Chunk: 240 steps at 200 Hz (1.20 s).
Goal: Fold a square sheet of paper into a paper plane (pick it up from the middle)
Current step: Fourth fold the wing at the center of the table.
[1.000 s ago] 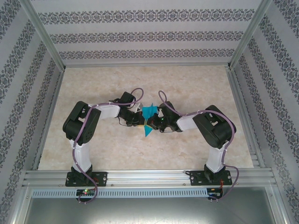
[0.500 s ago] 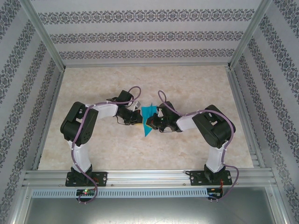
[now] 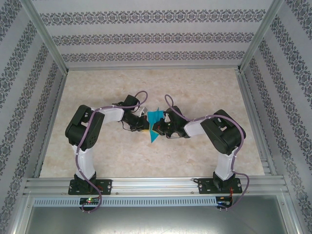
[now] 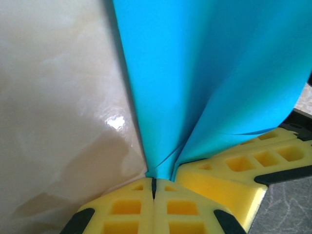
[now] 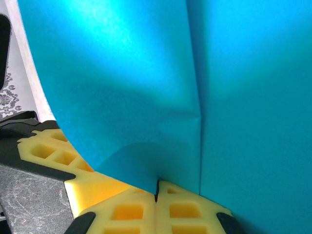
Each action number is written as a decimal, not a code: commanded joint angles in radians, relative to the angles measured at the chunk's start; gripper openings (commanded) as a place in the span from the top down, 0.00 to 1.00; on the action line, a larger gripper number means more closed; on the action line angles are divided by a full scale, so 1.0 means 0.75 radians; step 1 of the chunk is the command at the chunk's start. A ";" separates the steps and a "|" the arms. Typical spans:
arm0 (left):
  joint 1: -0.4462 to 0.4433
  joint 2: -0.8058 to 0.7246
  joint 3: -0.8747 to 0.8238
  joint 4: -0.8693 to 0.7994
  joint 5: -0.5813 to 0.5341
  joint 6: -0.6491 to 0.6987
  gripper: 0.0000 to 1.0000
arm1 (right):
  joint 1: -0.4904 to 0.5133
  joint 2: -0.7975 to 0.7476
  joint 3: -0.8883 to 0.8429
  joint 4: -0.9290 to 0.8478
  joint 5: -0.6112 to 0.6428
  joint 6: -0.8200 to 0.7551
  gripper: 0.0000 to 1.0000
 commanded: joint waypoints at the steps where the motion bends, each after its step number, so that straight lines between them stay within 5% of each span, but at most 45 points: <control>1: 0.005 0.052 0.019 -0.015 -0.002 0.034 1.00 | 0.020 -0.023 -0.001 -0.053 0.021 -0.037 0.95; 240: 0.001 0.076 -0.003 -0.020 0.008 0.064 1.00 | 0.016 0.001 -0.049 0.175 -0.005 0.060 0.95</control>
